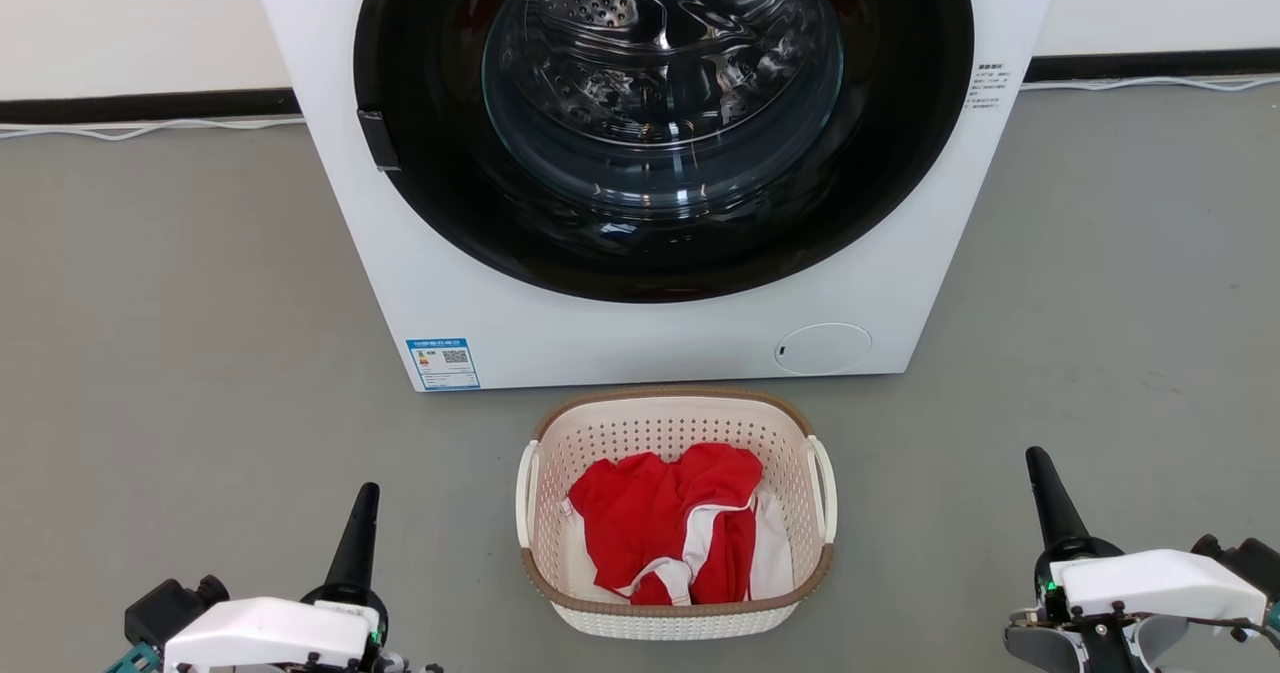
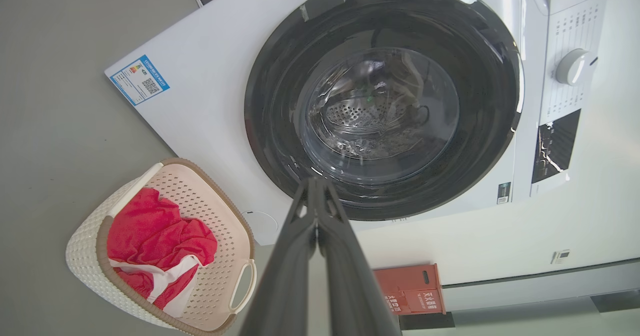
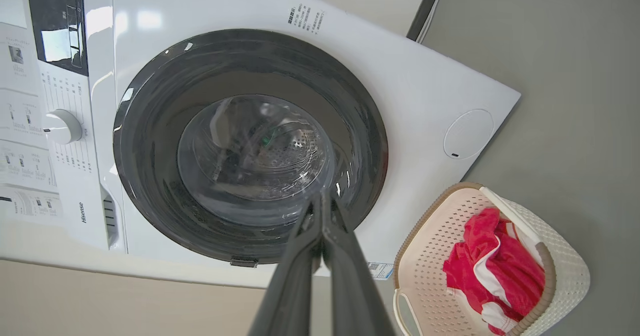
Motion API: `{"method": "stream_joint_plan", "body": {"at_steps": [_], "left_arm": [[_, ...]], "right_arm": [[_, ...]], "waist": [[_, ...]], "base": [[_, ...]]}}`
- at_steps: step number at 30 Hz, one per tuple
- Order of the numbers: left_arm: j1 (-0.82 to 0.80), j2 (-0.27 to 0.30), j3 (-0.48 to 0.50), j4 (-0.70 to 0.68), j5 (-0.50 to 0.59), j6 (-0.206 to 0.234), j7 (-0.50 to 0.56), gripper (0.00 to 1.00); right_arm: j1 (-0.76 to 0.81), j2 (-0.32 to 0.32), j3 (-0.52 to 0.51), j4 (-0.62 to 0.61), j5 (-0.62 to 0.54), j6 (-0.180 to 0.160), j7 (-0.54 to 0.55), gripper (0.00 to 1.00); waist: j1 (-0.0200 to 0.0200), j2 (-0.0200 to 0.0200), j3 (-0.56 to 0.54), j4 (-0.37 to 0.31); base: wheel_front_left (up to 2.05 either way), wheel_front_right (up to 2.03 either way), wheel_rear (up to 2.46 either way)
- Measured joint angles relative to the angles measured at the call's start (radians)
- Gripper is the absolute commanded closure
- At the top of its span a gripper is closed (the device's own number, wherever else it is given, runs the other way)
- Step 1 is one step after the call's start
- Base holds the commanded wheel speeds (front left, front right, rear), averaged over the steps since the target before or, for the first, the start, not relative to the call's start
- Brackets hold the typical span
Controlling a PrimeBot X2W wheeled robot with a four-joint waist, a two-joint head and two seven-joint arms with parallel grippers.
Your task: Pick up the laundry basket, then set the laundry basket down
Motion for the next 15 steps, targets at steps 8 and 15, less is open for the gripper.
{"method": "stream_joint_plan", "body": {"at_steps": [8,15], "left_arm": [[-0.002,0.001,0.014,0.000,-0.087,-0.003,0.028,1.00],[-0.017,0.001,0.024,0.000,-0.157,-0.003,0.046,1.00]], "right_arm": [[0.000,0.005,-0.016,-0.006,0.088,0.000,0.027,1.00],[0.000,0.007,-0.028,-0.011,0.159,0.000,0.047,1.00]], "waist": [[0.0001,0.0000,-0.006,0.003],[0.0001,0.0000,-0.012,0.005]], "base": [[0.00,0.00,0.00],[0.00,0.00,0.00]]}}
